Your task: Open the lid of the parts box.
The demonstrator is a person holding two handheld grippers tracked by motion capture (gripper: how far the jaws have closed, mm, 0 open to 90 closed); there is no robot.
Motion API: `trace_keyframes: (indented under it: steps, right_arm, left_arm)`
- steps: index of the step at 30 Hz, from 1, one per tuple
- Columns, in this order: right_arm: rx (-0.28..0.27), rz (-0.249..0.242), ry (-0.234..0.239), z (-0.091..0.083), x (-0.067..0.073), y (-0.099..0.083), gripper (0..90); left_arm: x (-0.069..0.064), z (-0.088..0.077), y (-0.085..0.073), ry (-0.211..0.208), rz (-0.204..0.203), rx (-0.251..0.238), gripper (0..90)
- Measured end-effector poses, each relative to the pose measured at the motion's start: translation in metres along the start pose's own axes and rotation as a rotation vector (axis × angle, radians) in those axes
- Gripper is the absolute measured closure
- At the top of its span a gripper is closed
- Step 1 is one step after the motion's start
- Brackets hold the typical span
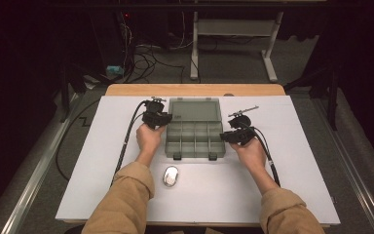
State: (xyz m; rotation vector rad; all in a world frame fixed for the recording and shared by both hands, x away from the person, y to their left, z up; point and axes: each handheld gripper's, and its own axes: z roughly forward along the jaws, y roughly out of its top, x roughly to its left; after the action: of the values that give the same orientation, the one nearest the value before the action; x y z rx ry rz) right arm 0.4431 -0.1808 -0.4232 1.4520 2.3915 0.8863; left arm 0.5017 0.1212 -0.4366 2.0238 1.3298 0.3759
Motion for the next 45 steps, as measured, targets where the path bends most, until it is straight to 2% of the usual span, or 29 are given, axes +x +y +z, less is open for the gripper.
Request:
trace_keyframes:
  steps: [8,15,31,37,45]
  right_arm:
    - [0.003,0.002,-0.005,0.0,0.001,0.0,74.7]
    - [0.003,0.001,-0.005,0.0,0.001,0.0,74.7]
    - [0.004,-0.008,-0.008,0.0,0.001,0.0,74.7]
    - [0.004,-0.013,-0.008,0.0,0.001,0.001,74.8]
    - [0.003,-0.026,-0.012,0.0,0.002,0.001,74.7]
  left_arm:
    - [0.0,-0.009,0.0,0.002,0.027,0.004,61.0]
    - [0.0,-0.02,-0.003,-0.009,0.056,0.004,57.2]
    - [0.005,-0.044,-0.016,-0.033,0.074,-0.015,51.6]
    - [0.012,-0.049,-0.023,-0.048,0.057,-0.017,50.5]
    - [0.014,-0.06,-0.028,-0.064,0.062,-0.032,48.7]
